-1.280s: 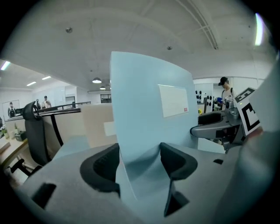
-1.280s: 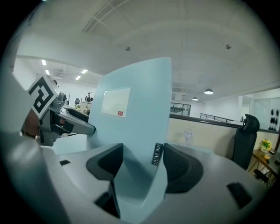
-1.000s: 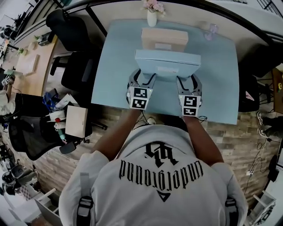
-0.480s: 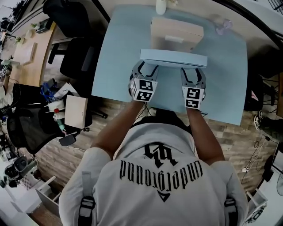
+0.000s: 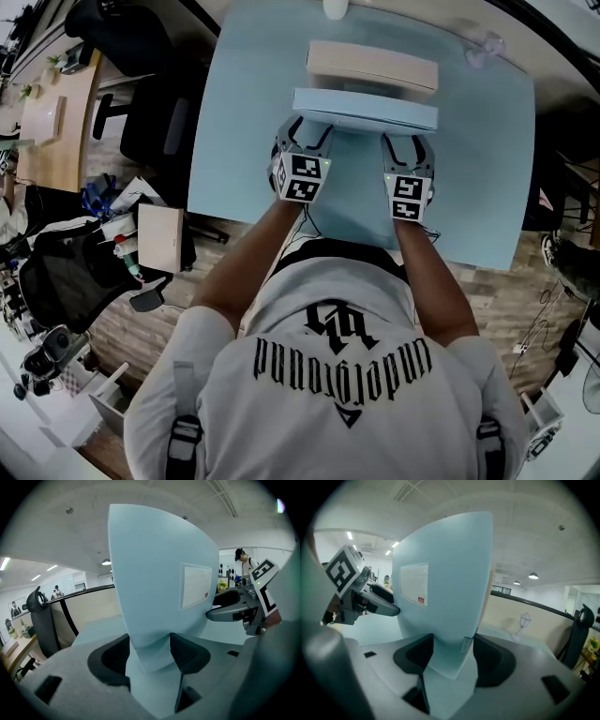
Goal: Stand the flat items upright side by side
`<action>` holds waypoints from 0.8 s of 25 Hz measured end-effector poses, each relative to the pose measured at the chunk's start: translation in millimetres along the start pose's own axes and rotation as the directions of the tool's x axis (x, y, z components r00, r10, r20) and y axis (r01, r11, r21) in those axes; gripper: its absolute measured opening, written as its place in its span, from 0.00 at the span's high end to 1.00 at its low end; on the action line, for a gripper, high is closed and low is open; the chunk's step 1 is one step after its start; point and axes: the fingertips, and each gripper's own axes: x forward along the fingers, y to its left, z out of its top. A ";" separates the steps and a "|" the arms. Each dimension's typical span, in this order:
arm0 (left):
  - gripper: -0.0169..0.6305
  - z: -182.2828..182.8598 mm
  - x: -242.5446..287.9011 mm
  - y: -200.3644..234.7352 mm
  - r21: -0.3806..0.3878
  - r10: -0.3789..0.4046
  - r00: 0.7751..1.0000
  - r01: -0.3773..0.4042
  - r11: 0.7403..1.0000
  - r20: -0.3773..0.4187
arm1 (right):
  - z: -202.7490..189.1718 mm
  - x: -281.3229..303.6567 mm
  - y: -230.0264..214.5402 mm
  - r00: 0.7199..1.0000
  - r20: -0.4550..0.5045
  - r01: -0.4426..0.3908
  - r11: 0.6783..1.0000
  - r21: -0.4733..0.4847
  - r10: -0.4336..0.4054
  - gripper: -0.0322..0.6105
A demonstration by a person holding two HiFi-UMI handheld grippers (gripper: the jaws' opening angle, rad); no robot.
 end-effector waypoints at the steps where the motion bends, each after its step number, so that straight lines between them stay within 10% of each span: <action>1: 0.55 -0.2 4.1 1.2 0.001 -0.004 1.000 0.004 1.000 -0.003 | -1.4 4.1 -1.2 1.000 -0.005 -0.001 1.000 0.007 0.001 0.53; 20: 0.55 -8.4 29.8 9.3 -0.002 -0.012 1.000 0.012 1.000 -0.012 | -17.0 26.9 -5.9 0.999 -0.029 -0.030 1.000 0.002 0.030 0.55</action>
